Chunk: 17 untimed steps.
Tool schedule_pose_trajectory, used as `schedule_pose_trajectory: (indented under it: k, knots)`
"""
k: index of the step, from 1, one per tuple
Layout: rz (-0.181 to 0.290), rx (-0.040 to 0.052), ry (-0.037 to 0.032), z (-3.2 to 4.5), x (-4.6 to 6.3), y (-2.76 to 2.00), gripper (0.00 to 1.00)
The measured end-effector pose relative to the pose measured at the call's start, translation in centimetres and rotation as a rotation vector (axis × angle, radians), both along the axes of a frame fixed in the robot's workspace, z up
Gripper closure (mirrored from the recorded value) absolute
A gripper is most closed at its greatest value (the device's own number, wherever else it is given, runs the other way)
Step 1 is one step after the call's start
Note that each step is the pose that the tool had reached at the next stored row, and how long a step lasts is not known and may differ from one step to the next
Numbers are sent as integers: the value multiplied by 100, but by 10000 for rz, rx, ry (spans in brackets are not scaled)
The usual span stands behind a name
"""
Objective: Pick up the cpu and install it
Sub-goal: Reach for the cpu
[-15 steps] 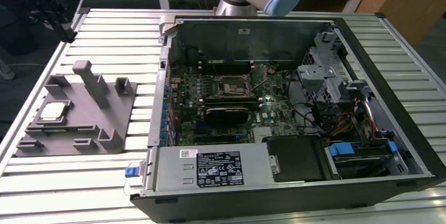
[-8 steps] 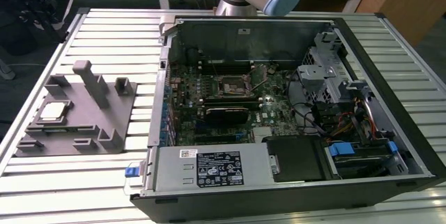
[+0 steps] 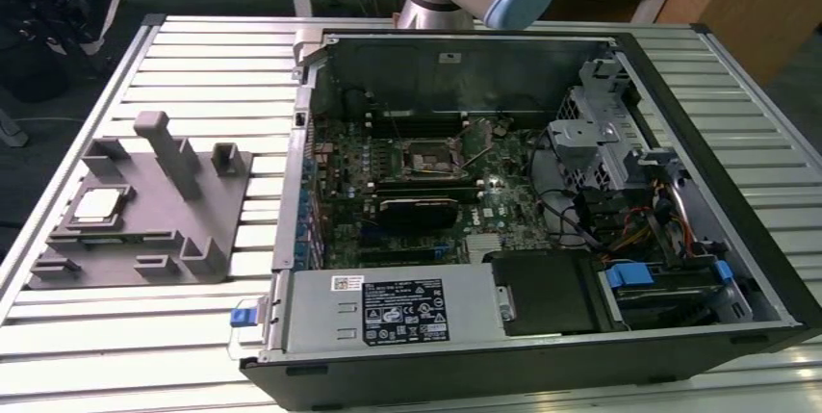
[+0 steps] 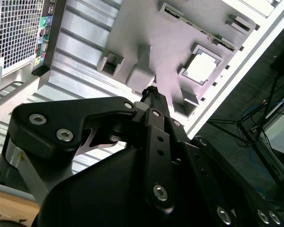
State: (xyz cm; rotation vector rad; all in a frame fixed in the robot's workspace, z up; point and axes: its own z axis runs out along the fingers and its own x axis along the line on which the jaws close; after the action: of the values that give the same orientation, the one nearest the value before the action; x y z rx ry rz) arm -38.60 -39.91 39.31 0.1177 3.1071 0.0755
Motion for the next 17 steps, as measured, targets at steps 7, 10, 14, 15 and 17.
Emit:
schedule_pose_trajectory:
  k: [7, 10, 14, 15, 17]
  knots:
    - [-1, 4, 1, -20, -117, 0, 89]
    - [-1, 4, 1, -44, -164, -4, 89]
    - [0, 6, -2, -90, -208, -12, 89]
    - [0, 5, -1, -103, -217, -13, 89]
    - [-1, 4, 1, -127, -237, -16, 89]
